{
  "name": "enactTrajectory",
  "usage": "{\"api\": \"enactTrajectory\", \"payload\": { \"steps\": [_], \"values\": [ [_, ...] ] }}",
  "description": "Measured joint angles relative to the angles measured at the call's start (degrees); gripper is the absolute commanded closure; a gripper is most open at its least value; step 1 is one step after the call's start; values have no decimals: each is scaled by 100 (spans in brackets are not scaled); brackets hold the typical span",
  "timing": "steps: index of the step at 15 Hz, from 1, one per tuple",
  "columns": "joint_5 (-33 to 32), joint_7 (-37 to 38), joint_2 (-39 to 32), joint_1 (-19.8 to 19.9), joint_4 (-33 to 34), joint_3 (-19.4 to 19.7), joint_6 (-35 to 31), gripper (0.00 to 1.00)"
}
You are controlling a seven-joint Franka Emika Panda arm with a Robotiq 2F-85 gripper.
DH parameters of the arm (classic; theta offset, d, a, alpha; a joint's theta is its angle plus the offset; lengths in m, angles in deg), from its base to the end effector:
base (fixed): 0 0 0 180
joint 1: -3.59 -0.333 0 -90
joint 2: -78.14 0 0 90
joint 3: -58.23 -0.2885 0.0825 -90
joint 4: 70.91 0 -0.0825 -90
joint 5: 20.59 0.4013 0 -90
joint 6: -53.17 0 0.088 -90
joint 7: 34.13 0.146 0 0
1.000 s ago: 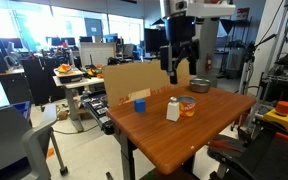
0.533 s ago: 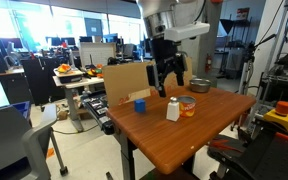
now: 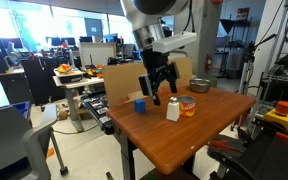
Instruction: Move the salt shaker to the right
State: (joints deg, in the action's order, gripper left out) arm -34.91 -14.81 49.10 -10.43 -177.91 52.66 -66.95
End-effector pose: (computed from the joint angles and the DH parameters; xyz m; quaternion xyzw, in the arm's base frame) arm 0.5686 0.1822 0.1513 0.9851 0.0763 -0.1026 0.1149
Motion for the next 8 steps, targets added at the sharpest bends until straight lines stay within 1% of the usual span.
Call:
{"api": "enactTrajectory", "payload": {
  "steps": [1, 6, 7, 8],
  "values": [
    [-1, 0, -30, -32, 27, 12, 16, 49],
    [-1, 0, -109, -120, 102, 84, 355, 86],
    [-1, 0, -108, -120, 107, 98, 446, 92],
    [-1, 0, -108, -119, 119, 116, 547, 93]
  ]
}}
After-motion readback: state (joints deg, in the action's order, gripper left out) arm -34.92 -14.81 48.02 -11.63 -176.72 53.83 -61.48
